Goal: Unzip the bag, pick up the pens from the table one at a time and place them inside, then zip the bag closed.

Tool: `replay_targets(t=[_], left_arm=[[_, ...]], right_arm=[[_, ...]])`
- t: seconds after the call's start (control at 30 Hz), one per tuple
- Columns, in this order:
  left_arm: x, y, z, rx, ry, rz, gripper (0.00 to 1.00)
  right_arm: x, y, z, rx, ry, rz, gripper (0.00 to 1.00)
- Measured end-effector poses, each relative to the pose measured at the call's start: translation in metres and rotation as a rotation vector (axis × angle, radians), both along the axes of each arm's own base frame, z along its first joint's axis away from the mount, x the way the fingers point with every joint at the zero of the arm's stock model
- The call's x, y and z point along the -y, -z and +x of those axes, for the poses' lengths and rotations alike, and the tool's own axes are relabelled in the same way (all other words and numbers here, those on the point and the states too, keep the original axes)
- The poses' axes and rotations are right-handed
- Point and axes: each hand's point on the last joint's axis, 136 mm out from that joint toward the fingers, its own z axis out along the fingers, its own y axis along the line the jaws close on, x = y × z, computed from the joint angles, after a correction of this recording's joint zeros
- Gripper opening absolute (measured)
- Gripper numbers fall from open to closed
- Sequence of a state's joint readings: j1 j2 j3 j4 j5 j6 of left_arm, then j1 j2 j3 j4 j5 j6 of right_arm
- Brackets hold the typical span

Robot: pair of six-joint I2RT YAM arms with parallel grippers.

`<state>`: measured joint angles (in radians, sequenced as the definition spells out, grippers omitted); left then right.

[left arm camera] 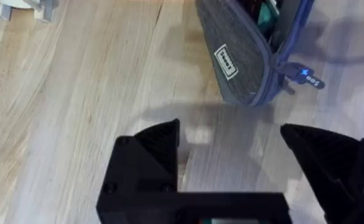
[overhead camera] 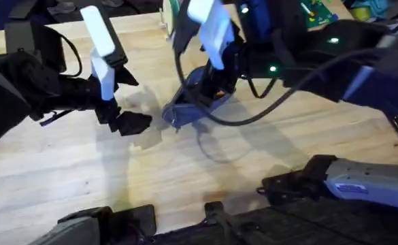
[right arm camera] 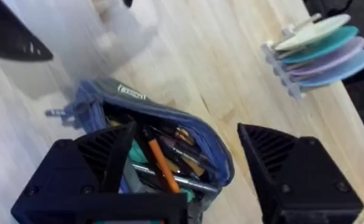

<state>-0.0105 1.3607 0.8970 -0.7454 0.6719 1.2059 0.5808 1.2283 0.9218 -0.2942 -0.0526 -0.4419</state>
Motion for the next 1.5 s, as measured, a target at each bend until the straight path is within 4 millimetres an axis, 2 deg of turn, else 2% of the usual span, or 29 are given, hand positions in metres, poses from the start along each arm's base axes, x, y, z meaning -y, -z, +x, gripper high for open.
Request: replay_targets(t=[0.17, 0.3, 0.67, 0.83, 0.97, 1.23, 1.5], left_arm=[[-0.002, 0.016, 0.003, -0.019, 0.024, 0.024, 0.993], [-0.002, 0.024, 0.007, -0.026, 0.036, 0.028, 0.993], [-0.002, 0.029, 0.014, 0.002, 0.052, 0.031, 0.993], [-0.011, 0.027, 0.018, 0.007, 0.023, 0.018, 0.992], [-0.026, 0.024, 0.024, 0.034, -0.006, 0.003, 0.993], [-0.025, 0.040, 0.022, -0.006, 0.023, -0.012, 0.993], [-0.017, 0.052, 0.019, -0.030, 0.077, -0.060, 0.993]], right_arm=[[0.001, -0.022, -0.009, -0.053, 0.111, 0.154, 0.998], [-0.002, -0.029, -0.021, -0.121, 0.167, 0.239, 0.998], [-0.027, -0.017, -0.060, -0.302, 0.194, 0.304, 0.998], [-0.030, -0.009, -0.074, -0.368, 0.210, 0.302, 0.998], [-0.031, -0.007, -0.078, -0.466, 0.315, 0.377, 0.998], [-0.031, -0.005, -0.078, -0.558, 0.431, 0.462, 0.998], [-0.034, 0.010, -0.076, -0.691, 0.597, 0.531, 0.998]])
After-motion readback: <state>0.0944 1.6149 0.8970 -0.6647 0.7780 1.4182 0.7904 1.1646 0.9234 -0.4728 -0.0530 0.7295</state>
